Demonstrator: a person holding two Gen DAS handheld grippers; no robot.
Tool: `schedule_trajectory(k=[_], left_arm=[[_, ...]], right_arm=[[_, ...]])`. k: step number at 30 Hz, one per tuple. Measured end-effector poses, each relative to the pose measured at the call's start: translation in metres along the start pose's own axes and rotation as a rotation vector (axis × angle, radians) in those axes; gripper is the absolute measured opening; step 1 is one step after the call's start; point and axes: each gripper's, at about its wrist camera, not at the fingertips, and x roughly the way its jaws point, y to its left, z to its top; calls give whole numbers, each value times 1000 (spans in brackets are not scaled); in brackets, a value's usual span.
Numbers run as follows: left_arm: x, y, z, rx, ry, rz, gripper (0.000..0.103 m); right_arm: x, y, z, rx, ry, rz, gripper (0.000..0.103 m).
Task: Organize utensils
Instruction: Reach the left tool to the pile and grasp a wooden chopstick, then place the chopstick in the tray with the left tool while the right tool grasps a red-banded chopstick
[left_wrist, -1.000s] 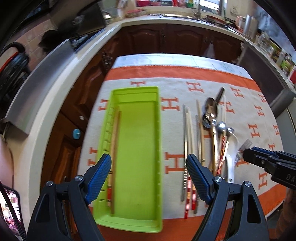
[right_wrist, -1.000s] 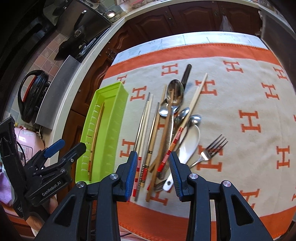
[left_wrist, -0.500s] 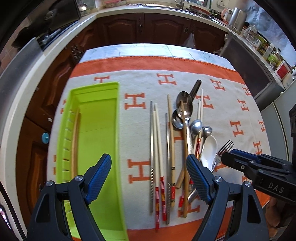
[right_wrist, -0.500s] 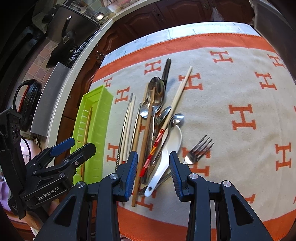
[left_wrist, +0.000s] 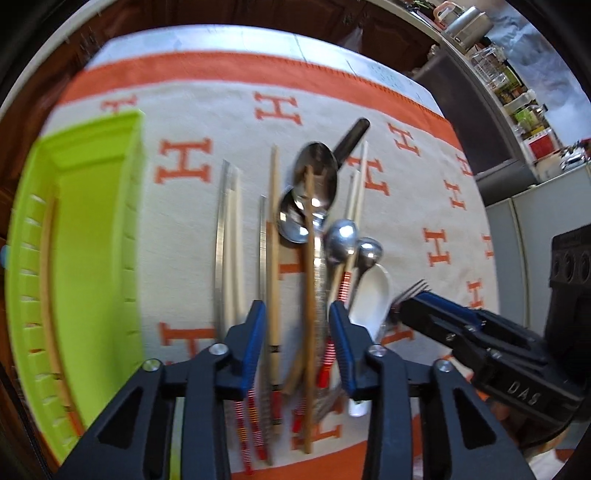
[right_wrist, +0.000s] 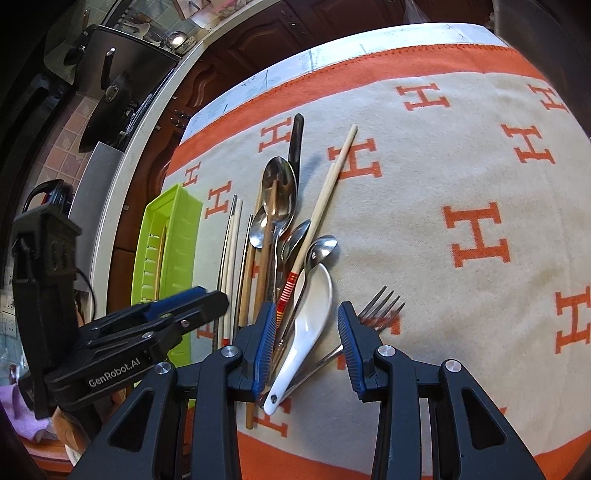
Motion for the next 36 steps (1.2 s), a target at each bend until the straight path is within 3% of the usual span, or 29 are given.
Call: schedule_trajectory(k=[6, 17, 23, 30, 36], left_arm=[[21, -6, 3, -5, 48, -6, 18], [42, -5, 5, -40, 87, -54, 12], [38, 0, 4, -64, 65, -100, 5], [17, 7, 3, -78, 9, -132, 4], [-11, 13, -6, -69, -29, -141, 4]], right_arm=[[4, -8, 3, 13, 6, 13, 36], [8, -13, 3, 20, 13, 27, 36], [9, -12, 5, 26, 19, 40, 36], [20, -8, 11, 72, 51, 119, 36], [45, -5, 18, 125, 98, 154, 23]])
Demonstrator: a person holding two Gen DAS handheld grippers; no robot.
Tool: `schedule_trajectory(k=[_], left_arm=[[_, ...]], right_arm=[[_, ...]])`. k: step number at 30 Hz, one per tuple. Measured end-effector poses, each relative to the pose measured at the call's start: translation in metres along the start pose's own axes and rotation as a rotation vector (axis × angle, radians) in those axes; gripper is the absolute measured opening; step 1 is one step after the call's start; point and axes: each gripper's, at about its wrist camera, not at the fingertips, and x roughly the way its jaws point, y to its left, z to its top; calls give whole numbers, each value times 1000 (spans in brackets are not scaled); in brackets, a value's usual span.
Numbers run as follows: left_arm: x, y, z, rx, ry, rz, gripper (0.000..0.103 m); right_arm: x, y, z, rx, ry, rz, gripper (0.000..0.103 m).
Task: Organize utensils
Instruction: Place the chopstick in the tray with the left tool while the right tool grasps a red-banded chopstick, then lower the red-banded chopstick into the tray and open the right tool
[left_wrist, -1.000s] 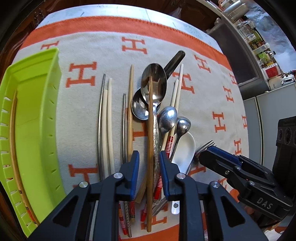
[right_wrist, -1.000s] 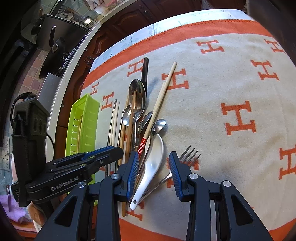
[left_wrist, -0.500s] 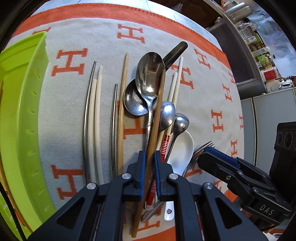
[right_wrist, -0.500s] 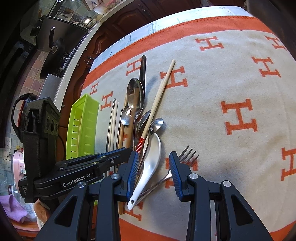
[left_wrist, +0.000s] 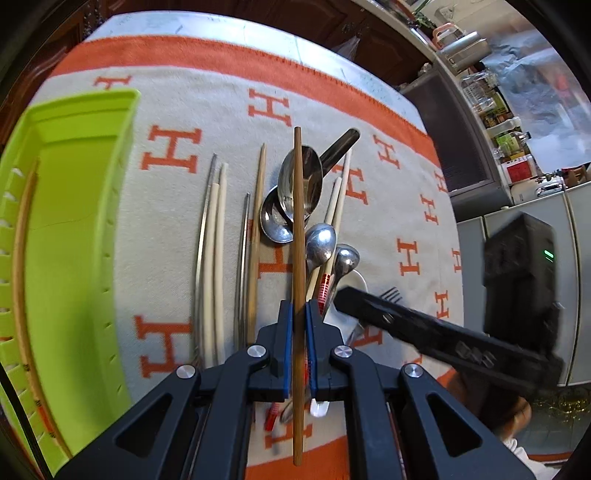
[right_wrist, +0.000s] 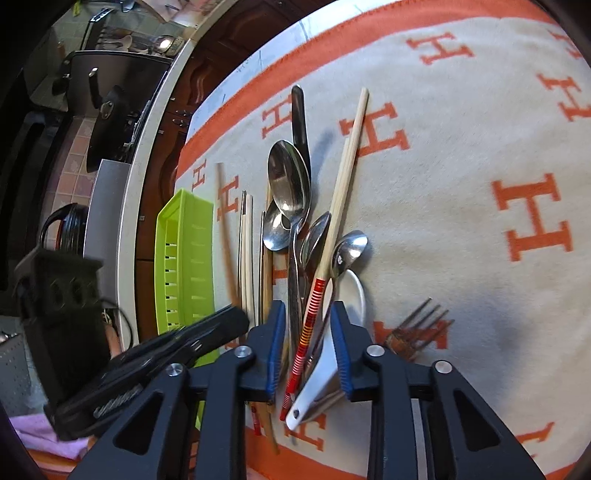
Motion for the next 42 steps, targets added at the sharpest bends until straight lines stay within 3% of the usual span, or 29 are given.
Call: schedule_trajectory(k=[7, 15, 19, 24, 28, 33, 37, 42], left_arm=[[-67, 11, -11, 19, -86, 42, 4], [-135, 51, -6, -14, -198, 205, 5], [-132, 74, -1, -35, -191, 301, 5], [-102, 101, 2, -55, -123, 420, 5], [-84, 110, -1, -57, -83, 445, 5], [-75, 107, -7, -64, -73, 443, 20], [-80, 100, -13, -55, -93, 449, 23], [-95, 89, -22, -53, -138, 449, 39]], right_arm=[[14, 10, 9, 0, -1, -27, 20], [33, 14, 13, 20, 25, -72, 15], [42, 17, 13, 32, 30, -93, 14], [39, 18, 11, 40, 5, -115, 8], [28, 10, 7, 62, -14, -78, 7], [10, 5, 0, 78, -53, -30, 6], [-6, 4, -7, 79, -82, -4, 6], [-24, 11, -20, 71, -101, 28, 6]])
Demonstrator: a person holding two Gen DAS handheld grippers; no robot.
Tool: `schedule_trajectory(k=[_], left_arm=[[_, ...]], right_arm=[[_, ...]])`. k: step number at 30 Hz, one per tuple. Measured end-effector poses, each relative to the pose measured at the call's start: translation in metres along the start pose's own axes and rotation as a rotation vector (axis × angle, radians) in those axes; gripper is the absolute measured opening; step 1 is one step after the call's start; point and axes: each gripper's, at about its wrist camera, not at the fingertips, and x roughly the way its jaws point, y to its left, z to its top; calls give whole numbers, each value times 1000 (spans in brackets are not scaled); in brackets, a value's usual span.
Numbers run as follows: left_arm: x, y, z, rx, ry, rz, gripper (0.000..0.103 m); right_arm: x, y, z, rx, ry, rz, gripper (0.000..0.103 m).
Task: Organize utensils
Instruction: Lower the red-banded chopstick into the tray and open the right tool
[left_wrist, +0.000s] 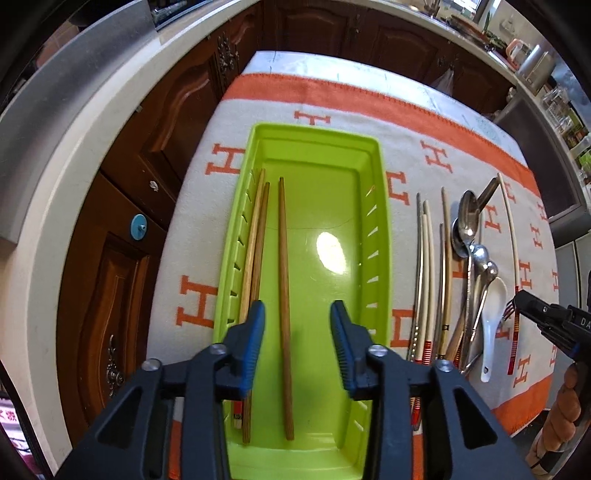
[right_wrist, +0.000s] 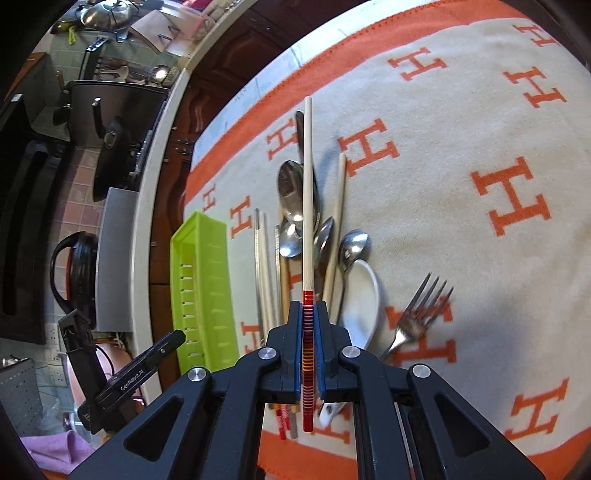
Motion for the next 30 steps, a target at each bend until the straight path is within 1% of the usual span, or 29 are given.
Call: schedule_trajectory(k=[2, 5, 7, 8, 9, 10, 14, 18, 22, 26, 30], left_arm=[[-9, 2, -4, -4, -26, 2, 42], [-21, 5, -11, -12, -57, 16, 42], [-28, 10, -16, -26, -78, 24, 44], [-31, 13, -17, -29, -85, 27, 48], [-34, 16, -19, -35, -97, 34, 51], [-36, 19, -21, -40, -106, 42, 53], [-45, 33, -27, -69, -154, 91, 53], [-49, 46, -30, -98, -178, 82, 55], [-48, 55, -32, -113, -189, 77, 55], [-41, 65, -35, -124, -180, 78, 56], [-33, 74, -36, -140, -166, 72, 56]], right_arm=[[-8, 5, -6, -14, -1, 10, 6], [-14, 19, -16, -44, 5, 30, 6], [-18, 32, -24, -75, 15, 43, 6], [-18, 38, -28, -92, 21, 46, 6], [-18, 46, -33, -110, 30, 50, 6], [-17, 54, -37, -125, 38, 52, 6], [-13, 87, -51, -201, 75, 49, 6], [5, 121, -62, -250, 122, 36, 6], [34, 145, -66, -271, 169, 7, 6], [66, 160, -69, -262, 218, -17, 6], [92, 162, -69, -246, 260, -49, 6]])
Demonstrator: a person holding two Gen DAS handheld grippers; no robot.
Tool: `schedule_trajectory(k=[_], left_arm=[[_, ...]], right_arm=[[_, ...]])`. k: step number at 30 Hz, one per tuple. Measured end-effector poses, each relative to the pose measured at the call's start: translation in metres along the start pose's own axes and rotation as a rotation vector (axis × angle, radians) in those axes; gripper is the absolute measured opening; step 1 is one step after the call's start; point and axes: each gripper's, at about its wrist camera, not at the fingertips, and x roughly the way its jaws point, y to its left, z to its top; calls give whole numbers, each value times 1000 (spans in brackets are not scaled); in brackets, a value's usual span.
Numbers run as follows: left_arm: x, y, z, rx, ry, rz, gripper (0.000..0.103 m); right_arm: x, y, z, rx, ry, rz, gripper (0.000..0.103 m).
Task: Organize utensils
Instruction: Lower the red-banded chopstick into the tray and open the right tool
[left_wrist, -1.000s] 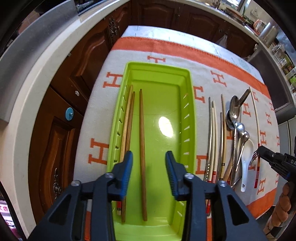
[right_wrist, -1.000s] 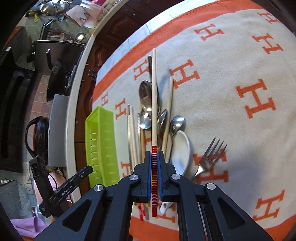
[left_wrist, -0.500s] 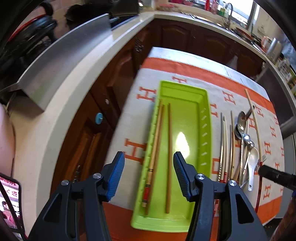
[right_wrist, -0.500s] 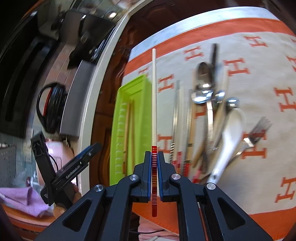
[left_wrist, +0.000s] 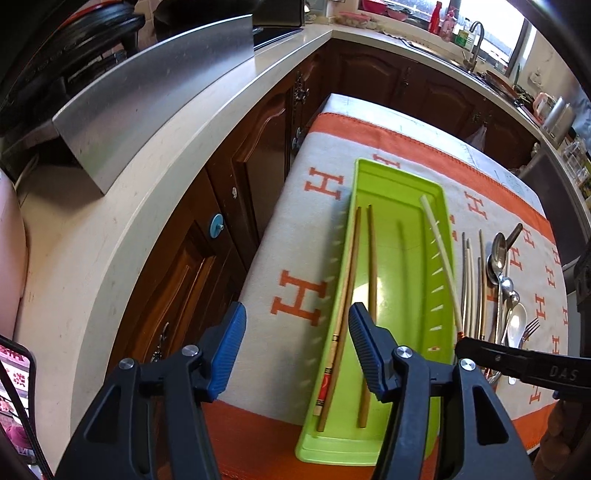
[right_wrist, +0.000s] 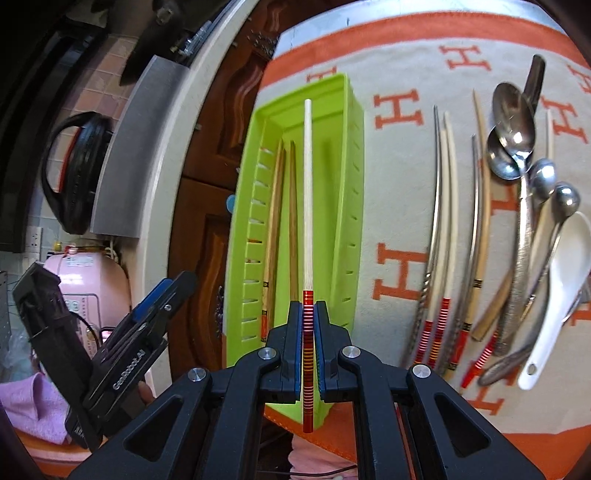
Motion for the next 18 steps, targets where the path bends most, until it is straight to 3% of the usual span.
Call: schedule_trajectory(k=[7, 18], left_arm=[[10, 5, 0, -4, 15, -8, 56], [9, -14, -4, 39, 29, -35, 56]], right_arm=[[21, 0, 6, -4, 29, -10, 9], [-14, -22, -4, -44, -47, -57, 9]])
